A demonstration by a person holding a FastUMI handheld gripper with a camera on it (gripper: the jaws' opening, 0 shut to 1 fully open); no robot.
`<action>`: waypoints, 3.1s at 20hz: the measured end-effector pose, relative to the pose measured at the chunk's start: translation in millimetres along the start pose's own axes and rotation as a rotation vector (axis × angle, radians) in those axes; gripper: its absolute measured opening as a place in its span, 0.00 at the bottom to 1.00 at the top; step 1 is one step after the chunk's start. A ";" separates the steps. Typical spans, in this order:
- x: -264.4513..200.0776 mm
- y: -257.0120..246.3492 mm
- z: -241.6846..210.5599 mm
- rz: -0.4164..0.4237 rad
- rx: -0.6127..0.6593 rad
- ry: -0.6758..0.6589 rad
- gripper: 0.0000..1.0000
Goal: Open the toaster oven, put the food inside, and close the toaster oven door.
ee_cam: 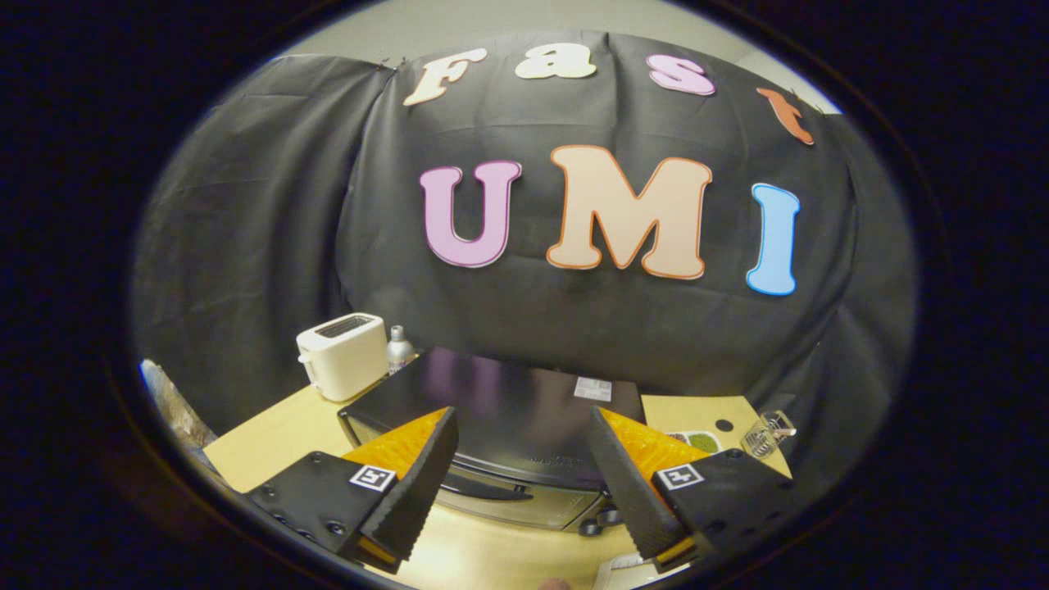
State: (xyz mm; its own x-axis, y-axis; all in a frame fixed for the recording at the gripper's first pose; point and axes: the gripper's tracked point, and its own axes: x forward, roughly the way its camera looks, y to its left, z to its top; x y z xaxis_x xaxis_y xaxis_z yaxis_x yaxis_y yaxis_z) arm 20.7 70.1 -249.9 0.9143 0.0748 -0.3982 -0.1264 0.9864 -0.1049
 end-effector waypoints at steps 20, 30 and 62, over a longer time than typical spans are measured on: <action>16.3 5.4 -68.5 0.000 -0.018 0.122 0.99; -17.3 13.4 -95.0 0.051 0.057 0.188 0.99; -90.9 56.2 -268.9 0.225 0.040 0.614 1.00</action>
State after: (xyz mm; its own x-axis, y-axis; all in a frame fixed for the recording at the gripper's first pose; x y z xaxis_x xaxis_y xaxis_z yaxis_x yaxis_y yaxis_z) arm -173.1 79.4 -464.6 0.4794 0.1948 -0.8557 -0.2642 0.9619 0.0709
